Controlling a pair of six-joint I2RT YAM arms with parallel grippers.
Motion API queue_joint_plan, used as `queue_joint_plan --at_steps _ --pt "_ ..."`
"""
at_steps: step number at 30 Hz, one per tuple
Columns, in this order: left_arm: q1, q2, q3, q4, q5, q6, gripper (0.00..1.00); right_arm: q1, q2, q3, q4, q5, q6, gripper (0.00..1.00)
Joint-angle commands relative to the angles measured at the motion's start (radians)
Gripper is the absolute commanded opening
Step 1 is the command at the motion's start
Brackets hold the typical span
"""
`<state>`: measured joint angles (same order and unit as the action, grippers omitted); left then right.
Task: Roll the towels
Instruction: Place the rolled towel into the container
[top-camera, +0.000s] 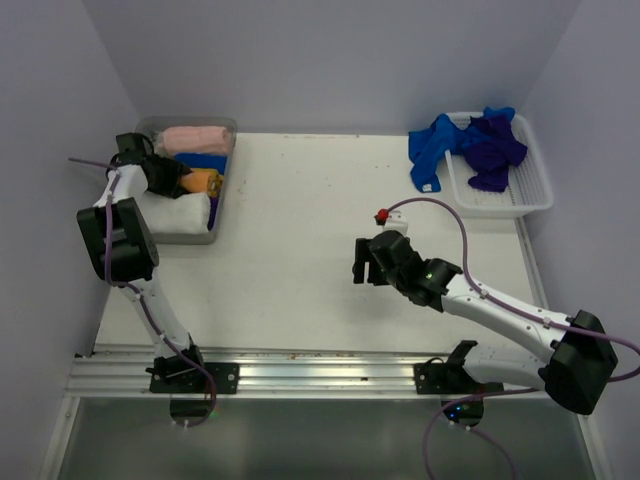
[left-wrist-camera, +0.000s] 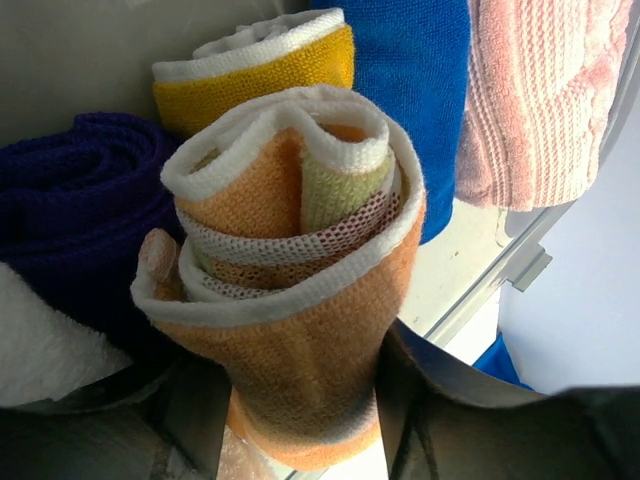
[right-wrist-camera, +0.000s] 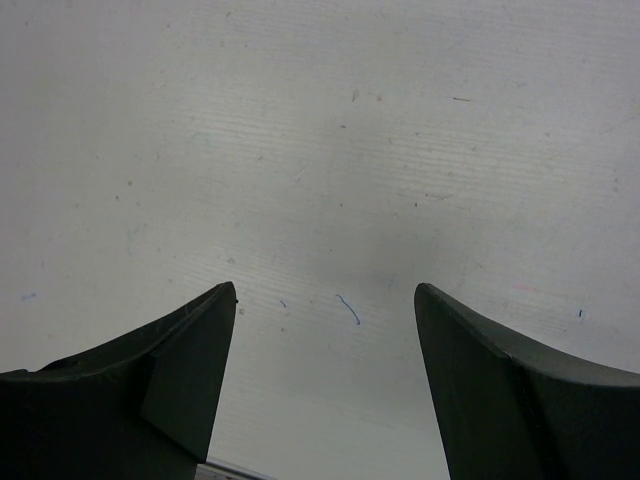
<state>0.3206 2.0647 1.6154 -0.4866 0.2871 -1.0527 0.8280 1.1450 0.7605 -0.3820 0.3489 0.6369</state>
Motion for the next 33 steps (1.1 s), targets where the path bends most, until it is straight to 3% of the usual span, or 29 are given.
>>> queue_joint_plan --at_steps 1,4,11,18,21,33 --pt "0.008 0.006 0.032 -0.05 -0.029 0.052 0.58 -0.001 -0.01 0.008 0.017 0.013 0.017 0.76" --pt "0.009 -0.009 0.034 -0.058 -0.035 0.066 0.66 0.0 -0.008 0.01 0.017 0.012 0.017 0.76" --pt "0.015 -0.04 0.058 -0.086 -0.055 0.088 0.73 -0.001 -0.011 0.013 0.009 0.015 0.012 0.76" --pt "0.015 -0.077 0.081 -0.09 -0.011 0.072 0.73 -0.001 -0.005 0.019 0.011 0.012 0.007 0.76" --pt "0.014 -0.072 0.133 -0.167 -0.005 0.08 0.74 0.0 -0.002 0.022 0.014 0.007 0.009 0.76" --pt "0.014 -0.164 0.169 -0.231 -0.043 0.088 0.73 0.0 0.001 0.023 0.025 0.001 0.004 0.76"
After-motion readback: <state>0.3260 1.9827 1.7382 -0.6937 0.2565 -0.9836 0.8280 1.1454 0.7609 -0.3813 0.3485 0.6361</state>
